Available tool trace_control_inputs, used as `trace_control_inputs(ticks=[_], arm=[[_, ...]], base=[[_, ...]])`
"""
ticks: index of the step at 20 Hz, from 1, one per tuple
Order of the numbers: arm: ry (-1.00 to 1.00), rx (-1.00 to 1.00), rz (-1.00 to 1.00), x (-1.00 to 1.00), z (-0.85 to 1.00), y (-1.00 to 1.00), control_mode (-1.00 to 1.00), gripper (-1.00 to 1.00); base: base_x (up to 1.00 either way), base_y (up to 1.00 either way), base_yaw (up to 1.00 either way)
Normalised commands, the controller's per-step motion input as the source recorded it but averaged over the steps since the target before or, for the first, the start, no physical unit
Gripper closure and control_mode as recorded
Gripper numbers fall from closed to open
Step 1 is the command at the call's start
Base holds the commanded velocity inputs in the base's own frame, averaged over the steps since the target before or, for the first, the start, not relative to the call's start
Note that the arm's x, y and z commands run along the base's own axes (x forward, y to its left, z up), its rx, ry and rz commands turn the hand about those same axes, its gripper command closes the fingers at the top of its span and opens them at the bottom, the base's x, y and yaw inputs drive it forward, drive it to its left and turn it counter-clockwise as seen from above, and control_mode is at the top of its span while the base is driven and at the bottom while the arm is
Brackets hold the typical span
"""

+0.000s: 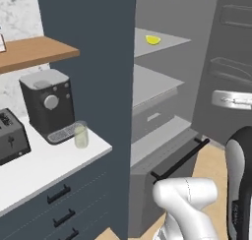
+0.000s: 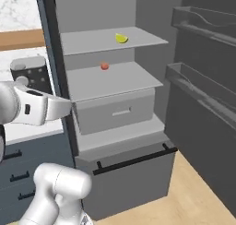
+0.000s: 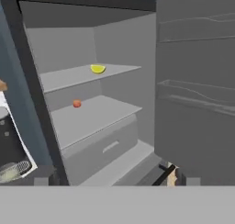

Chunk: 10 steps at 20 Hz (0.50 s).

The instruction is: Grab a lemon wedge from the fridge and one ice cube from the ice bowl, and put them in the glass of lemonade.

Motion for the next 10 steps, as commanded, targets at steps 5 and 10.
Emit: trace_control_inputs(ticks=[5,10], arm=[[0.00,0.00,0.00,0.00,0.00,0.00,1.00,-1.00],[0.00,0.00,0.00,0.00,0.00,0.00,1.00,-1.00]], base=[[0.68,-0.82,0.32],[0.29,-0.25,0.34]])
